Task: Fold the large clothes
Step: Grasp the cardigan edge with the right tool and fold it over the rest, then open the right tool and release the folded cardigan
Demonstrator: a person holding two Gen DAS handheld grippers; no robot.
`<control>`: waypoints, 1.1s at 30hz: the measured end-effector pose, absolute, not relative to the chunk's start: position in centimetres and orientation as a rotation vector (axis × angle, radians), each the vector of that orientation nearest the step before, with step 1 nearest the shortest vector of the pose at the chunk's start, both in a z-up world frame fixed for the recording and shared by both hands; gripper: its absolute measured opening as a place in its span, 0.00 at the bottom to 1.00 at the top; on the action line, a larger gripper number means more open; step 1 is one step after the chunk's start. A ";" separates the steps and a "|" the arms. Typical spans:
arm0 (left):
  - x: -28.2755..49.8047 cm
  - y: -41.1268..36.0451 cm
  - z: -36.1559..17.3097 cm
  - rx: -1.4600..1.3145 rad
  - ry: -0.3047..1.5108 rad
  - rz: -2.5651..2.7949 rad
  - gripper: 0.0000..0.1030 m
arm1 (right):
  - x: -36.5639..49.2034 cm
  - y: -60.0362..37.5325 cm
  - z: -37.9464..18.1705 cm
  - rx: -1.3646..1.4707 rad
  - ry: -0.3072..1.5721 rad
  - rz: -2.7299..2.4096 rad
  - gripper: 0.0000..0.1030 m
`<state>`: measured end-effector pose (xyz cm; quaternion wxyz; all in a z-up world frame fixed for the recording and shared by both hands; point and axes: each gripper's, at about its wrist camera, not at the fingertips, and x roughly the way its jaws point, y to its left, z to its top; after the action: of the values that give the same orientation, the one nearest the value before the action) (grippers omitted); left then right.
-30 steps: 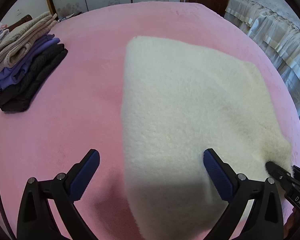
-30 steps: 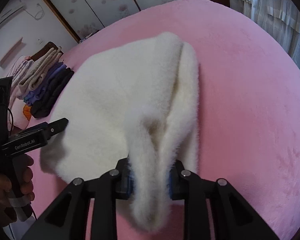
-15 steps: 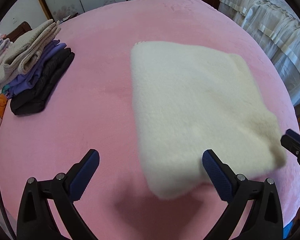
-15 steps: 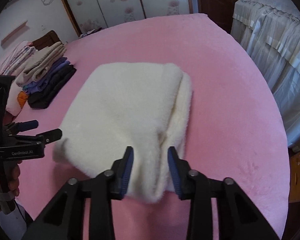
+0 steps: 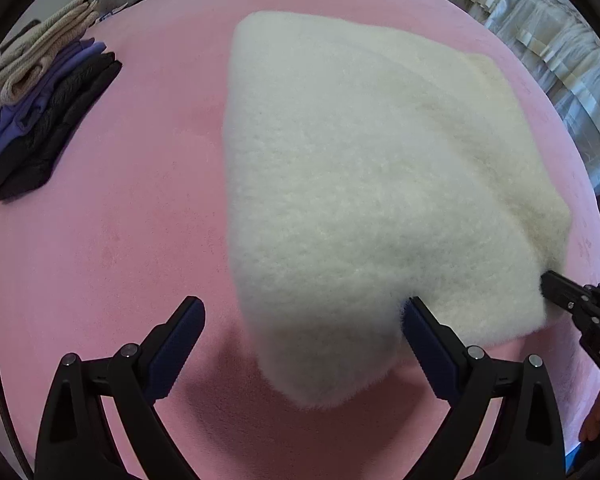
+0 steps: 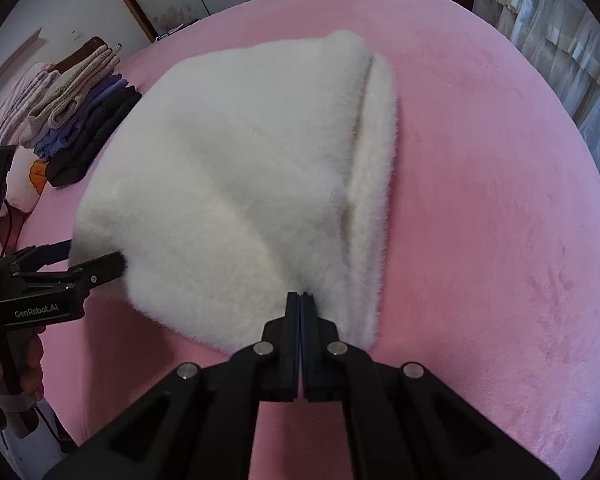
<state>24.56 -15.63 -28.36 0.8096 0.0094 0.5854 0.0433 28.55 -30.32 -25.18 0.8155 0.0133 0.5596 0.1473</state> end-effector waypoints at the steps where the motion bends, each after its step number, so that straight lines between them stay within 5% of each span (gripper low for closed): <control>1: 24.5 -15.7 -28.0 0.029 1.257 0.090 0.95 | 28.6 -30.1 -24.8 0.022 1.197 0.315 0.00; 9: 23.0 -15.6 -22.6 -0.014 1.278 0.099 0.96 | 27.9 -30.2 -19.6 0.110 1.187 0.339 0.06; 13: 22.0 -16.1 -19.5 -0.062 1.255 0.084 0.99 | 27.0 -30.8 -16.5 0.178 1.161 0.331 0.41; 22: 21.4 -17.6 -15.7 -0.105 1.207 0.032 0.99 | 25.6 -32.0 -12.3 0.259 1.114 0.281 0.44; 24: 21.6 -17.7 -15.2 -0.109 1.201 0.033 0.99 | 25.5 -32.1 -11.6 0.273 1.104 0.274 0.47; 28: 21.9 -18.0 -14.5 -0.113 1.182 0.015 0.99 | 25.9 -32.0 -10.6 0.281 1.086 0.274 0.72; 33: 22.8 -18.1 -14.0 -0.091 1.154 -0.008 0.99 | 26.5 -32.1 -10.2 0.269 1.058 0.261 0.74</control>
<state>22.79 -18.11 -14.04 0.8371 -0.0429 0.5453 -0.0036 26.54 -32.10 -10.24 0.8468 0.1274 0.5015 0.1236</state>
